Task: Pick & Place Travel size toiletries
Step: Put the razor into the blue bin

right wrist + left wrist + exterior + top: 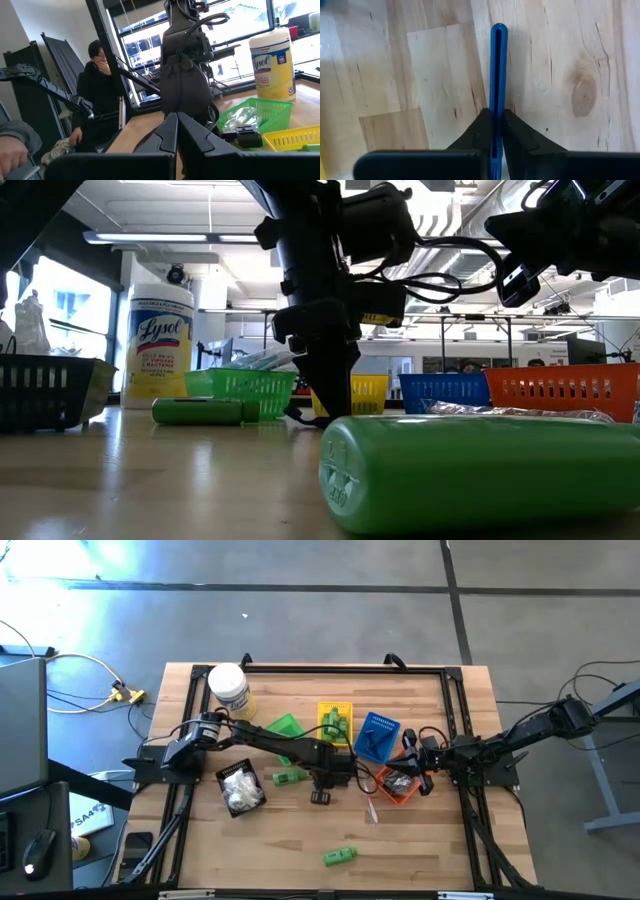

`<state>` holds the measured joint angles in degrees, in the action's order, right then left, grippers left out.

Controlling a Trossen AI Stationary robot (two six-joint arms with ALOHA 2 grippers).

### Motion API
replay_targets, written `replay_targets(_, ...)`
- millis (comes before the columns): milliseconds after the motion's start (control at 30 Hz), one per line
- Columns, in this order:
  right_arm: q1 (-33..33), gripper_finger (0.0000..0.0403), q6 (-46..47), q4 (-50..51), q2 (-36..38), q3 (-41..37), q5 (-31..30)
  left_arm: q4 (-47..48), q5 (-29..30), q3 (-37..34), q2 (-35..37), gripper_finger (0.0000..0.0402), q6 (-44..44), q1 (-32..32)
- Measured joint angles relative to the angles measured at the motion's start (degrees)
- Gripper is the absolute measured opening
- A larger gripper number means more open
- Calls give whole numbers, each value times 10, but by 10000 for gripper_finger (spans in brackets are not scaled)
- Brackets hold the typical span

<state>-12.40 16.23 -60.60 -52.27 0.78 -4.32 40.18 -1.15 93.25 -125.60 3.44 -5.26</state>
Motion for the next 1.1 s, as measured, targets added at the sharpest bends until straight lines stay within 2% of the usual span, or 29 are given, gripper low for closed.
replay_targets(167,0,3,0,2,0,0,0,-4,9,-1,10,28,3,-5)
replay_targets(333,0,3,0,4,0,0,0,-23,39,-5,37,9,50,-29)
replay_targets(533,0,3,0,4,0,0,0,-45,79,-3,100,13,105,-57)
replay_targets(700,0,3,2,4,0,0,0,-78,87,-4,150,14,130,-56)
replay_targets(800,0,3,2,-8,0,0,0,-105,70,-2,176,14,139,-44)
replay_targets(967,-11,3,-15,-13,36,0,2,-143,-2,-3,201,14,127,-6)
replay_targets(1100,-37,3,-69,37,72,0,-22,-152,-25,-3,200,14,108,25)
